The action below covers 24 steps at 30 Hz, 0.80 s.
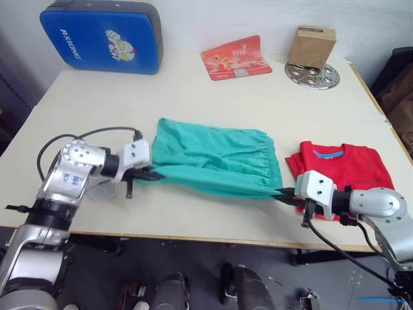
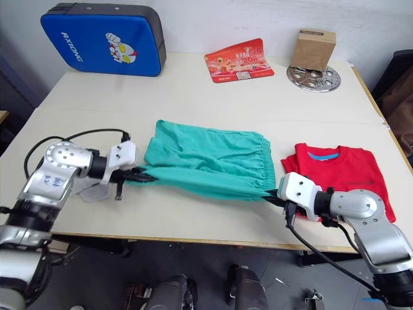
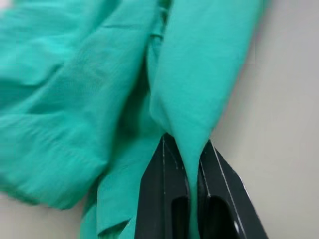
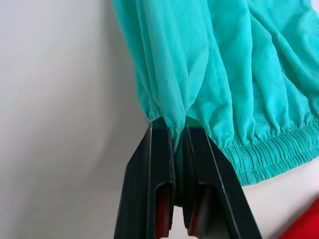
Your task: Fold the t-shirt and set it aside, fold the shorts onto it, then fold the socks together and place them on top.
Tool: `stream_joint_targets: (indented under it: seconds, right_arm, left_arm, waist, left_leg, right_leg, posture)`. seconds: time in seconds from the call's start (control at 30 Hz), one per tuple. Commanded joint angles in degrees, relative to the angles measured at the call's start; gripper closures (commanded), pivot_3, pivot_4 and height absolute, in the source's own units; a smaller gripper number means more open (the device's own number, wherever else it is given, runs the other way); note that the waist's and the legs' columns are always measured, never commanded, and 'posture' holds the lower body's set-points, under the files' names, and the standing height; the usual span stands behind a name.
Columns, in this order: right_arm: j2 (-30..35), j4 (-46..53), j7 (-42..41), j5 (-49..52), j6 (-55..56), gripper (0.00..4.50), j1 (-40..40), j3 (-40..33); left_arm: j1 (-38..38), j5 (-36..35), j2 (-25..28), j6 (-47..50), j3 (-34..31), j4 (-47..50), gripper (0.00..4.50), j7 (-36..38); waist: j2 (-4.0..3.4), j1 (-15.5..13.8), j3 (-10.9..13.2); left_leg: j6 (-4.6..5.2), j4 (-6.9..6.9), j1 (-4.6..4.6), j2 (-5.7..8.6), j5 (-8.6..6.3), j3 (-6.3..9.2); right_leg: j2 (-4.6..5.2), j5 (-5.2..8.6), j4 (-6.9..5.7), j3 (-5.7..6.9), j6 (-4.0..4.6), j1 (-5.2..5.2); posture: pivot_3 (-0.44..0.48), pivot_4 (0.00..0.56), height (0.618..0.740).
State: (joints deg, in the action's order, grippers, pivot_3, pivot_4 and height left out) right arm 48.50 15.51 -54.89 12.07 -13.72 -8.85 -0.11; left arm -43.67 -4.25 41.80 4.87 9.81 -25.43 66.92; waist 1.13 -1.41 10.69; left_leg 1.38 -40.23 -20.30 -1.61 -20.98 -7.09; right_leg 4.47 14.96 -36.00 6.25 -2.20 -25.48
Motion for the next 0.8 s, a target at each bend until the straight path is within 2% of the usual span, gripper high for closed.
stream_joint_targets:
  seconds: [0.03, 0.1, 0.17, 0.33, 0.37, 0.4, 0.53, 0.67, 0.8]
  right_arm:
    - [-1.58, -1.1, 3.16, -2.77, 1.17, 4.5, -1.77, 0.75]
    - [-1.98, -1.13, 3.34, -3.2, 1.13, 4.5, -1.8, 0.94]
    - [-1.93, -0.69, 3.33, -3.12, 1.08, 4.5, -1.33, 0.78]
    - [-1.6, 1.81, 2.24, -1.38, 0.74, 4.5, 1.67, -0.14]
    - [-1.58, 2.06, 2.19, -1.39, 0.89, 4.5, 2.19, -0.17]
    - [-1.61, 2.39, 2.16, -1.4, 1.02, 4.5, 2.69, -0.16]
    - [-1.63, 3.73, 1.96, -1.05, 0.9, 4.5, 3.88, -0.45]
    - [-1.37, 4.7, 1.83, -0.51, 0.64, 4.5, 4.51, -1.24]
    - [-1.45, 4.95, 1.94, -0.65, 1.18, 4.5, 5.42, -1.51]
  left_arm:
    - [-6.02, 2.69, -1.99, -6.89, -1.02, -9.47, 4.49, -4.2]
    - [-7.61, 3.0, -2.85, -7.9, -0.89, -12.07, 4.49, -3.85]
    - [-7.22, 1.72, -2.71, -5.64, -0.84, -10.71, 4.49, -0.78]
    - [0.02, -2.56, 1.52, 0.05, -2.41, 0.96, 4.49, 6.6]
    - [1.35, -2.97, 2.21, 0.76, -2.9, 2.76, 4.02, 6.7]
    - [2.84, -3.3, 3.07, 1.14, -3.3, 4.75, 3.84, 6.87]
    - [9.15, -5.74, 6.58, 2.61, -6.72, 12.51, 2.62, 6.99]
    - [15.93, -8.15, 9.91, 4.54, -11.32, 18.76, 1.26, 6.03]
    - [20.97, -11.9, 10.71, 7.33, -17.04, 22.72, 0.04, 3.9]
  waist:
    - [0.0, 0.05, 0.0]
    - [0.0, 0.1, 0.0]
    - [0.0, 0.41, 0.0]
    - [0.0, 1.04, 0.0]
    - [0.0, 1.27, 0.0]
    - [0.0, 1.3, 0.0]
    - [-0.01, 1.42, 0.0]
    - [-0.02, 1.52, 0.0]
    - [-0.01, 1.43, 0.0]
  left_leg:
    - [0.0, -0.01, -0.03, 0.0, 0.0, 0.0]
    - [0.0, 0.02, -0.03, -0.01, 0.0, -0.01]
    - [-0.01, 0.08, -0.04, -0.02, -0.01, -0.05]
    - [-0.02, 0.12, -0.04, -0.07, -0.01, -0.05]
    - [-0.03, 0.12, -0.04, -0.08, -0.01, -0.04]
    - [-0.04, 0.12, -0.03, -0.08, -0.01, -0.03]
    - [-0.04, 0.04, 0.0, -0.07, -0.01, -0.02]
    - [-0.05, 0.05, 0.01, -0.08, -0.02, -0.01]
    - [-0.07, 0.07, 0.02, -0.09, -0.03, 0.0]
  right_leg:
    - [-0.01, -0.01, 0.0, 0.01, -0.02, -0.01]
    - [-0.02, -0.01, -0.08, 0.01, -0.02, -0.01]
    - [-0.04, -0.02, -0.04, 0.01, -0.03, -0.02]
    - [-0.07, -0.02, 0.0, 0.02, -0.03, -0.03]
    - [-0.06, -0.02, 0.0, 0.01, -0.04, -0.03]
    - [-0.06, -0.02, -0.02, 0.0, -0.03, -0.03]
    - [-0.01, -0.02, -0.04, -0.05, -0.03, -0.01]
    - [0.0, -0.01, -0.05, -0.05, -0.02, -0.02]
    - [0.01, -0.01, -0.03, -0.06, -0.02, -0.01]
  posture:
    - [0.0, 0.15, 0.74]
    - [0.0, 0.15, 0.74]
    - [0.0, 0.15, 0.74]
    - [0.0, 0.15, 0.74]
    - [0.0, 0.15, 0.74]
    - [0.0, 0.15, 0.74]
    - [0.0, 0.15, 0.74]
    - [0.0, 0.15, 0.74]
    - [0.0, 0.15, 0.74]
